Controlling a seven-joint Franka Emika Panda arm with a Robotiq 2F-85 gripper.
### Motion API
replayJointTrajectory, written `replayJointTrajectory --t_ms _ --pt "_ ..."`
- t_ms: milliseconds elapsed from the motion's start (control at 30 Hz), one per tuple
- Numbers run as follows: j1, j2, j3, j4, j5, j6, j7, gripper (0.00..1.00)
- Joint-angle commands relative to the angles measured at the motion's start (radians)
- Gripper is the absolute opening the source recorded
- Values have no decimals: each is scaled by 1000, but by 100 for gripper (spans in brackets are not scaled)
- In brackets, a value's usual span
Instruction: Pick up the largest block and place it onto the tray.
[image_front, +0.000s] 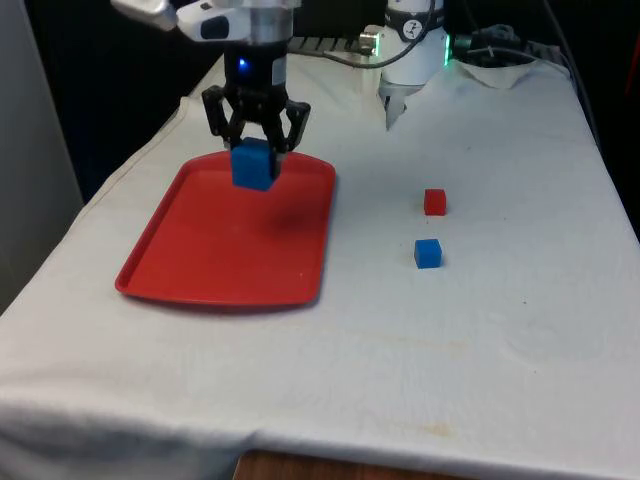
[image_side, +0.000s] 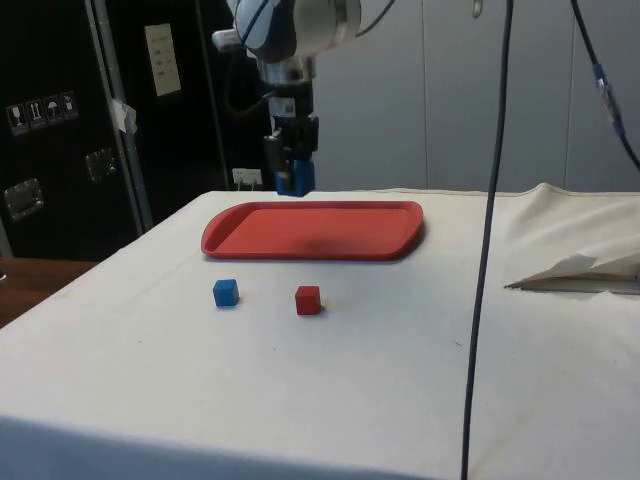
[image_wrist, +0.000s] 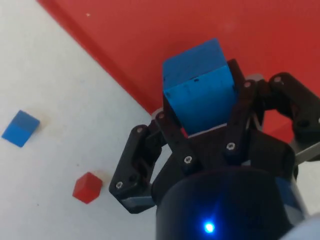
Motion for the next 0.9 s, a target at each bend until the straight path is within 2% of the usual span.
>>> replayJointTrajectory --t_ms 0,33,100,267,300,333,567,600,633,800,833,867 --pt "-2 7 -2 1 13 0 -12 0" --pt "-19 21 8 10 40 2 -37 0" --pt "-21 38 3 15 64 3 -58 0" --pt "-24 91 -7 30 129 6 -108 0" --pt "-13 89 -18 26 122 1 -100 0" --pt "-25 101 -7 32 140 8 -116 0" --pt "-31 164 -10 50 206 14 -161 0" --pt "-20 163 -21 46 200 7 -155 0" --pt "-32 171 -11 52 213 14 -167 0" --pt "-37 214 -18 68 259 10 -200 0" --pt "-37 220 -20 71 266 8 -205 0" --pt "-26 224 -30 67 265 7 -200 0"
